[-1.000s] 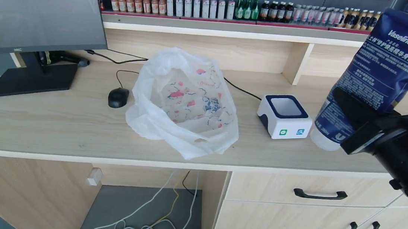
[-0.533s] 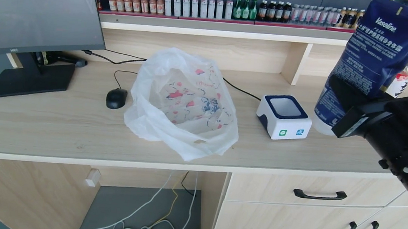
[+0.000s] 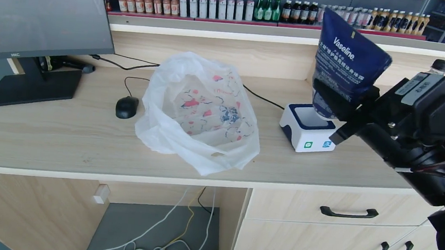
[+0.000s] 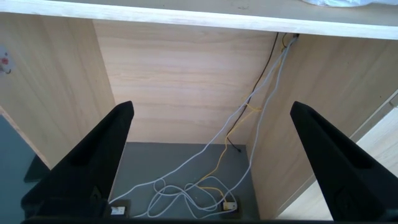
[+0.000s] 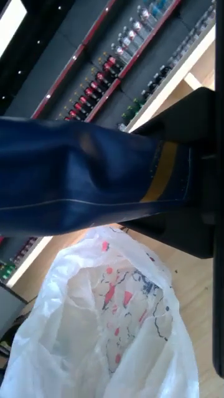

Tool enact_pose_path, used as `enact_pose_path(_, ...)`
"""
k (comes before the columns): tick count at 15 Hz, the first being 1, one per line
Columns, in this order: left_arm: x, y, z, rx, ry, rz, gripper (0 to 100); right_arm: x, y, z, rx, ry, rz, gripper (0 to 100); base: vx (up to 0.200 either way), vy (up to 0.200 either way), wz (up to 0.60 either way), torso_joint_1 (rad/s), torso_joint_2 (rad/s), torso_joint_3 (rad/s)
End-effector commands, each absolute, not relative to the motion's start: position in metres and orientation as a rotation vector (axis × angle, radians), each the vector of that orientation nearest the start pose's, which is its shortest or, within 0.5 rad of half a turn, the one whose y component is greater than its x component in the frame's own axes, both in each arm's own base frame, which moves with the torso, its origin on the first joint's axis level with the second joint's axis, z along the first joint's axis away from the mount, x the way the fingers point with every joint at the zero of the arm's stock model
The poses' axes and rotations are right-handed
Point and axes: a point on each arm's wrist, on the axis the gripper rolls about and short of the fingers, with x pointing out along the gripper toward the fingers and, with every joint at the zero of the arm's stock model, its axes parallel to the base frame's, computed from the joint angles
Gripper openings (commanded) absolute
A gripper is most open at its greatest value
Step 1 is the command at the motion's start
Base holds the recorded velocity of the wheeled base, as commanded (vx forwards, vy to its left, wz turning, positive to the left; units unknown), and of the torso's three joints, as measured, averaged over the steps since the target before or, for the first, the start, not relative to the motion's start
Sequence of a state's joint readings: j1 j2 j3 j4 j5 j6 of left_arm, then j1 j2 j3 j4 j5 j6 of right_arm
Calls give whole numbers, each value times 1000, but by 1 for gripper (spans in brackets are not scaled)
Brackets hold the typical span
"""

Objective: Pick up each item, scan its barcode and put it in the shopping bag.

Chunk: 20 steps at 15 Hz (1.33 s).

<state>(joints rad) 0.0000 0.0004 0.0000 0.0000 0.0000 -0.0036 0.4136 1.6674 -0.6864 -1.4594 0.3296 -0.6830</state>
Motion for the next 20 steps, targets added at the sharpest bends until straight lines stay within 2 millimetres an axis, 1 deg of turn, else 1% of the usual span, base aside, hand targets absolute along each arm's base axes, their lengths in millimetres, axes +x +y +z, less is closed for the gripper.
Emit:
enact_pose_path(1,-23,0,75,-5,0,0,100,272,107,230,-710,-706,542,0,0,0,0,0,0,0)
enact_pose_path(2,-23,0,75,-5,0,-2,100,279,96,231,-758,-730,555,0,0,0,0,0,0,0)
enact_pose_path(3,-23,0,75,-3,0,-2,100,283,90,233,-782,-748,559,0,0,0,0,0,0,0)
enact_pose_path(4,-23,0,75,-5,0,-2,100,290,81,240,-815,-789,570,0,0,0,0,0,0,0)
enact_pose_path(5,-23,0,75,-3,0,-2,100,295,77,245,-831,-814,584,0,0,0,0,0,0,0)
enact_pose_path(6,-23,0,75,-3,0,0,100,301,75,251,-845,-840,590,0,0,0,0,0,0,0)
enact_pose_path(7,-23,0,75,-3,0,0,100,307,76,253,-854,-860,618,0,0,0,0,0,0,0)
enact_pose_path(9,-23,0,75,-3,0,0,100,320,76,251,-870,-883,658,0,0,0,0,0,0,0)
enact_pose_path(11,-23,0,75,-5,0,-2,100,324,65,251,-915,-885,613,0,0,0,0,0,0,0)
enact_pose_path(12,-23,0,75,-3,0,0,100,324,64,249,-927,-883,604,0,0,0,0,0,0,0)
enact_pose_path(15,-23,0,75,-3,0,0,100,324,60,232,-965,-849,620,0,0,0,0,0,0,0)
enact_pose_path(16,-23,0,75,-5,0,0,100,324,61,223,-962,-857,681,0,0,0,0,0,0,0)
enact_pose_path(17,-23,0,75,-5,0,0,100,325,57,220,-971,-878,712,0,0,0,0,0,0,0)
enact_pose_path(20,-23,0,75,-3,0,0,100,334,57,205,-974,-881,728,0,0,0,0,0,0,0)
